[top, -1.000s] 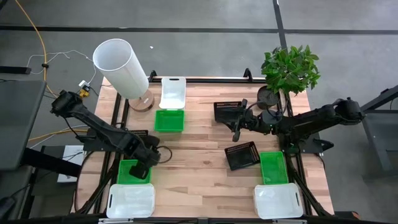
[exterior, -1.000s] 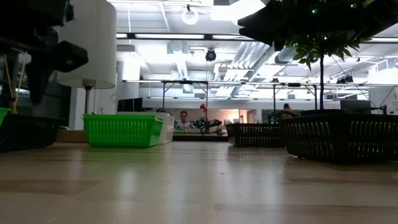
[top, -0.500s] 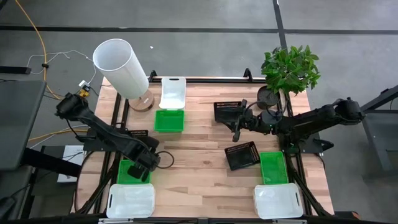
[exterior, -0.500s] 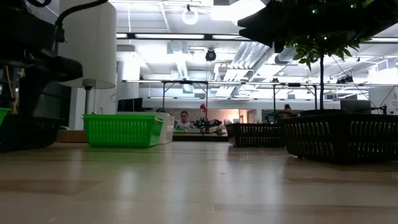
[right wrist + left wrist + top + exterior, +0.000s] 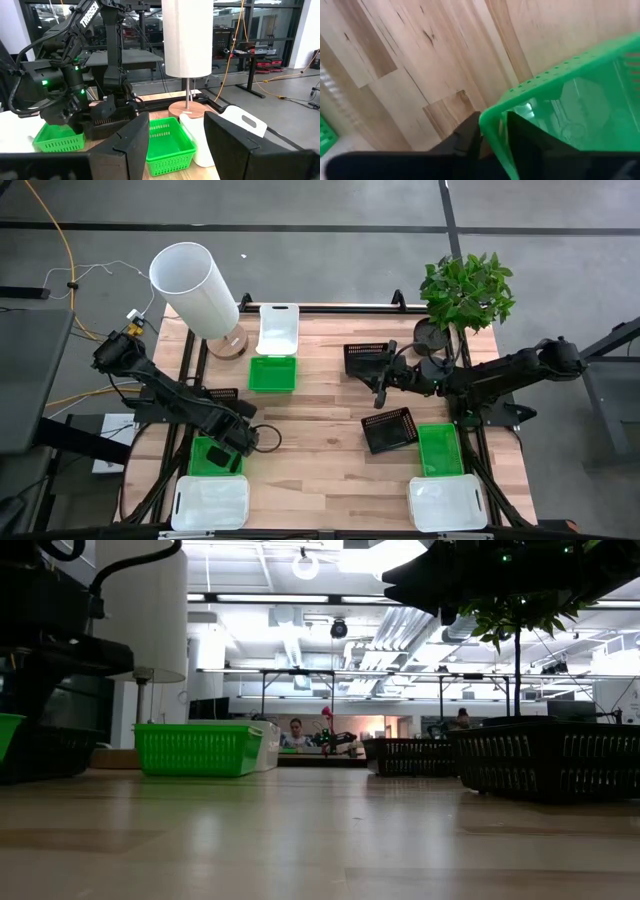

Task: Stack baskets by color
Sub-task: Stack the bottom-left green bin on the top green bin

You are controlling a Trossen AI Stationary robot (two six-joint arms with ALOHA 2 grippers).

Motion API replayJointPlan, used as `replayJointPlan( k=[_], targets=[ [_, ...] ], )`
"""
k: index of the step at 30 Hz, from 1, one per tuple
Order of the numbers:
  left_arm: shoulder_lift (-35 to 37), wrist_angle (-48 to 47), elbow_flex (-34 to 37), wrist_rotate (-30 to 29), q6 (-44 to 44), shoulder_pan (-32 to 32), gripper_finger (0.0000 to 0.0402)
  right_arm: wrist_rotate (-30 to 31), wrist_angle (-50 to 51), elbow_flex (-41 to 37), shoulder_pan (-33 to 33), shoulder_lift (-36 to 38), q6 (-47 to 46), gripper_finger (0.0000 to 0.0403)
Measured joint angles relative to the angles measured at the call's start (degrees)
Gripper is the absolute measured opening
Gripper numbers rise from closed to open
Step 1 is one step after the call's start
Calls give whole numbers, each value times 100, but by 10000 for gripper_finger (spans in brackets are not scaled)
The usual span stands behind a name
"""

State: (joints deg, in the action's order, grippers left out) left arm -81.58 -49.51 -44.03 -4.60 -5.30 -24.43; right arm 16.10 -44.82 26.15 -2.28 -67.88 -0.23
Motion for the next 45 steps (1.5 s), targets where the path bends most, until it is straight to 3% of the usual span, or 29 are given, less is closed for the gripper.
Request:
replayJointPlan(
  k=[5, 21, 26, 29, 32, 35, 39, 45],
  targets=[
    [2, -116, -169, 171, -2, 2, 7, 0, -1, 0, 0, 0, 3, 177],
    [2, -1335, -2407, 241, 201, 19, 1, 0, 0, 0, 0, 0, 15, 177],
    [4, -1613, -3401, -515, 632, 329, 1, 0, -2, 0, 0, 0, 17, 177],
    [11, -1639, -3829, -1217, 999, 753, 0, 0, -1, 0, 0, 0, 15, 177],
    [11, -1624, -3960, -1338, 1441, 1440, 0, 0, 0, 0, 0, 0, 7, 177],
    [9, -1595, -3919, -1184, 1790, 2268, 0, 0, 22, 0, 0, 0, 13, 177],
    [-172, -1451, -3849, -559, 2300, 3318, 0, 2, 63, 0, 2, 0, 16, 177],
    [-749, -1432, -3851, -487, 2871, 4249, 0, 2, 90, 0, 2, 0, 17, 177]
  ],
)
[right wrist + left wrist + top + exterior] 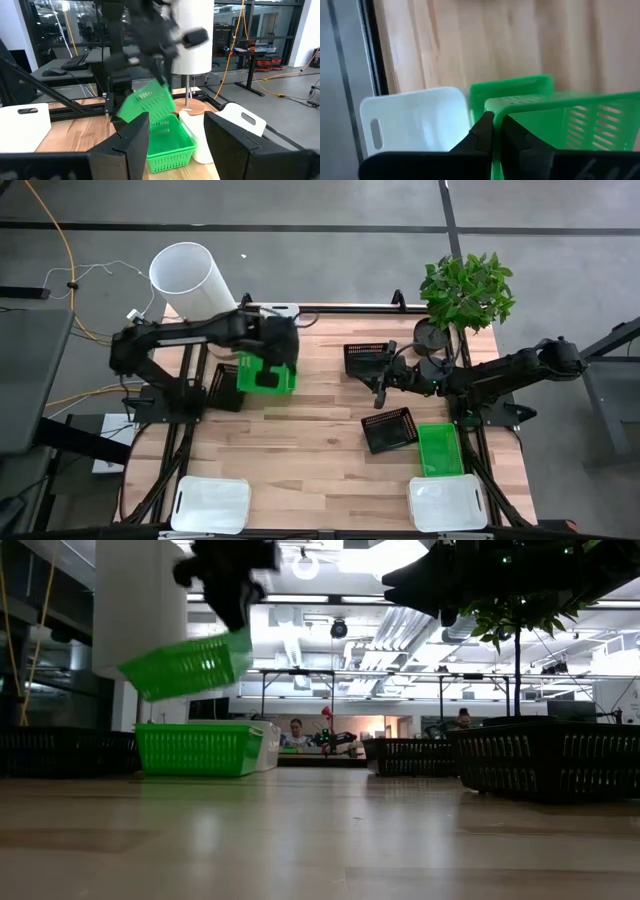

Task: Stack baskets by color
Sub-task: Stack the bottom-left green bin on the top green bin

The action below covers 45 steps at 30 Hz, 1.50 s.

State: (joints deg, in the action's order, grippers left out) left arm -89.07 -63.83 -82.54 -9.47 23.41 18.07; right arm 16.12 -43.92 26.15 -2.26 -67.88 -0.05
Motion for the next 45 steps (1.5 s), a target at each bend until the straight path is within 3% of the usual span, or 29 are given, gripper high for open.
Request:
replayJointPlan(
  k=[12, 21, 29, 36, 45],
  targets=[
    [-1068, 63, -164, 543, 309, 688, 0, 0, 49, 0, 0, 0, 0, 177],
    [-1164, 63, -166, 932, 386, 704, 0, 0, 59, 0, 0, 0, 0, 177],
    [-1164, 67, -166, 876, 429, 704, 7, 0, 61, 0, 0, 0, -1, 177],
    [-1164, 174, -166, 863, 580, 701, 38, 0, 60, 0, 0, 0, 0, 177],
    [-1131, 222, -174, 504, 529, 564, 117, 0, 61, 0, 0, 0, -1, 177]
  ],
)
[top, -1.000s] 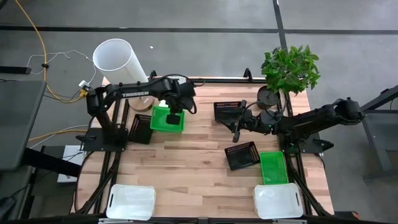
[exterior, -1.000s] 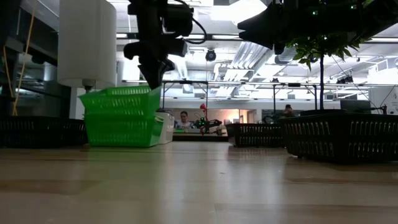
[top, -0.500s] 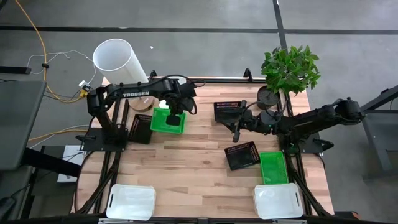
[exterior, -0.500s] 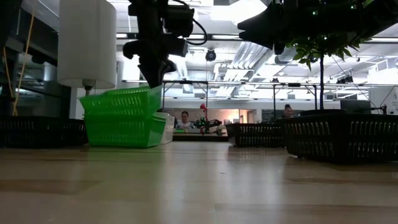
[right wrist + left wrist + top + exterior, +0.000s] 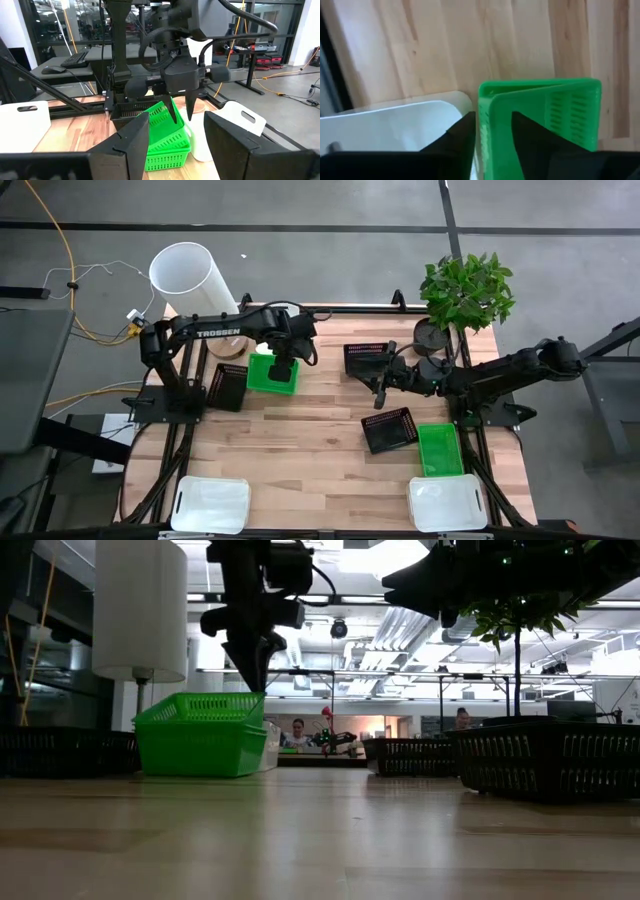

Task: Stack baskets by color
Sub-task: Stack the bottom-left green bin on the top green bin

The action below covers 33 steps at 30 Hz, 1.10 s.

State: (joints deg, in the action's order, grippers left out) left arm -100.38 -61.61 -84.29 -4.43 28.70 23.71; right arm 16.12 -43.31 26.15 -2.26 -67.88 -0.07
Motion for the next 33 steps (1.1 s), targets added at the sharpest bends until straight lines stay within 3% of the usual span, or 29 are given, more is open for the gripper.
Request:
replayJointPlan(
  k=[5, 10, 14, 18, 22, 28, 33],
  targets=[
    [4, -173, -358, -265, -185, -103, 158, 0, 27, 0, 0, 0, 0, 177],
    [31, -329, -608, 83, -615, -200, 169, 0, 97, 0, 0, 1, -12, 177],
    [107, -407, -608, 149, -1054, -292, 137, 0, 132, 0, 0, 0, 16, 177],
    [224, -117, -465, -15, -1617, -406, 73, 2, 18, 0, -14, 45, 250, 177],
    [838, 989, 317, -63, -1795, -440, 10, 0, -5, 0, -15, 187, 238, 177],
    [2477, 3781, 2458, -225, -2293, -424, 3, -24, 109, 0, -15, 210, 156, 177],
    [3423, 6262, 4327, -1142, -2809, -644, 1, -17, 63, 0, -15, 210, 158, 177]
  ],
)
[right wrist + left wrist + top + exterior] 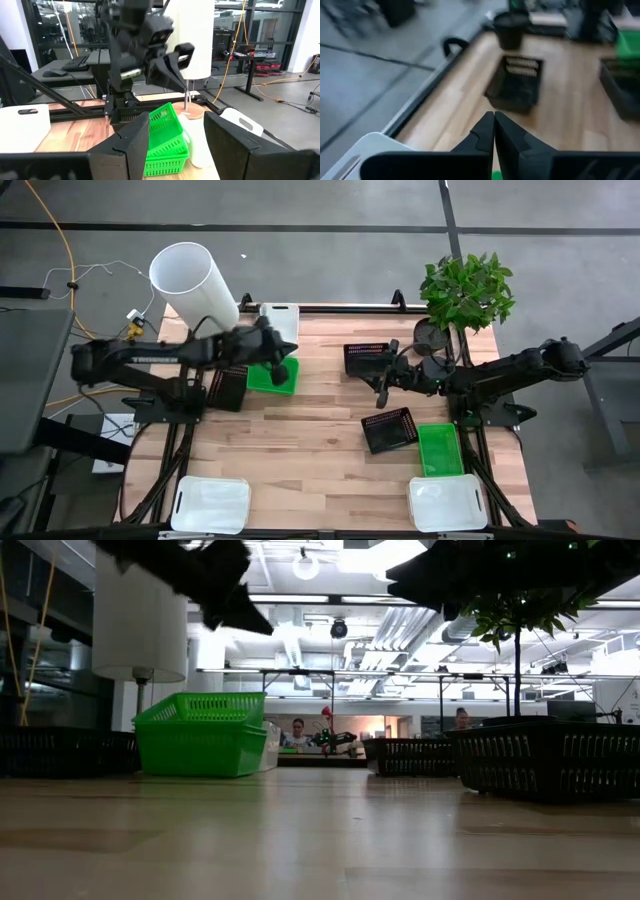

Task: Stack baskets by color
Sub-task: Stack the bottom-left green bin on the top green bin, then stack the right green bin on the green bin

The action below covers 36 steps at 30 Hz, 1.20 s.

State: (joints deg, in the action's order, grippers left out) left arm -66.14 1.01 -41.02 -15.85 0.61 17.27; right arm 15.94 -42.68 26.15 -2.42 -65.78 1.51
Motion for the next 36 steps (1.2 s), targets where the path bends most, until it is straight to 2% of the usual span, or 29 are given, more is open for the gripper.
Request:
replayJointPlan(
  k=[4, 8, 17, 22, 29, 33, 36],
  targets=[
    [85, 1382, 1010, -831, -251, -203, 0, 0, -13, 0, 0, 0, 2, 177],
    [-178, 2206, 1464, -1516, -365, -316, 0, 10, -46, 0, 0, 0, 42, 177],
    [-1127, 2828, 1513, -1876, -595, -432, 0, 15, -74, 0, 9, 0, 44, 177],
    [-1732, 3018, 1509, -2333, -602, -401, 0, 17, -85, 0, 9, -2, 44, 177],
    [-2123, 3529, 1513, -2324, -479, -356, 0, 17, -85, 0, 9, -2, 44, 177],
    [-1499, 3736, 1499, -1868, -51, -560, 0, 20, -85, 0, 7, -2, 97, 177],
    [-804, 3728, 1487, -1226, 395, -814, 0, 20, -63, 0, 7, -2, 141, 177]
  ],
)
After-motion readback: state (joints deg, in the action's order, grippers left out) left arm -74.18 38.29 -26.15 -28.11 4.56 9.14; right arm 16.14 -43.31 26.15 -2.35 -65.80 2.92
